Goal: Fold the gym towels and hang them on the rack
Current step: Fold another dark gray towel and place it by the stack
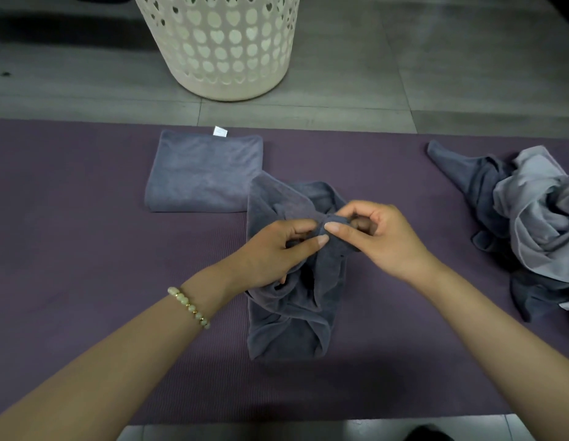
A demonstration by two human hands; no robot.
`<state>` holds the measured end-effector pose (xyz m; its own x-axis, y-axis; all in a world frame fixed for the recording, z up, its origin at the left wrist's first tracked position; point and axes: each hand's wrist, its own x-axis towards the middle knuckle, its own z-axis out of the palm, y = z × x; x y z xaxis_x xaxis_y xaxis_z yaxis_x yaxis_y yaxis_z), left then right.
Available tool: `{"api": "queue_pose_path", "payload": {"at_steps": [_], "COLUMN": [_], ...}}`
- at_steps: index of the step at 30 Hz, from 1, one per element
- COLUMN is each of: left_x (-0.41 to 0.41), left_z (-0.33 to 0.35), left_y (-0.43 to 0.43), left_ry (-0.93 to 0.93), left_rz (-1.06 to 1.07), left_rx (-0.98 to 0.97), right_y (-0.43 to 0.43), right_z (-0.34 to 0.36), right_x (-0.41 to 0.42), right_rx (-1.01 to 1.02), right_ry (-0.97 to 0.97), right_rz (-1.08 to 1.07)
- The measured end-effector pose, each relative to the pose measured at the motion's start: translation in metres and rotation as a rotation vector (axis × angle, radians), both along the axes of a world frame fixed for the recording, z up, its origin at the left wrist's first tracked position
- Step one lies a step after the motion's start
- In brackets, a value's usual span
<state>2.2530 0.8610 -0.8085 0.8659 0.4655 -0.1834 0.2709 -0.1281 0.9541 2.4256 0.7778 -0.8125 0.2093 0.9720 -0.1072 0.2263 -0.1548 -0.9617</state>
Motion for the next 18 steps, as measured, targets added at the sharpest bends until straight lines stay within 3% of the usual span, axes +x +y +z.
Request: {"api": "queue_pose_path", "payload": {"at_steps": [10, 18], "left_x": [-0.034, -0.105], "left_z": [0.138, 0.267], "left_y": [0.018, 0.007], "left_ry": [-0.180, -0.316], "left_rz": [0.545, 0.982], "left_rx": [0.228, 0.201], "right_y": [-0.030, -0.098], "right_z": [0.128, 0.244], "right_x": [0.029, 0.030], "right_rx": [0.187, 0.252], "right_ry": [0.022, -0.027], "right_rz": [-0.336, -0.416]}}
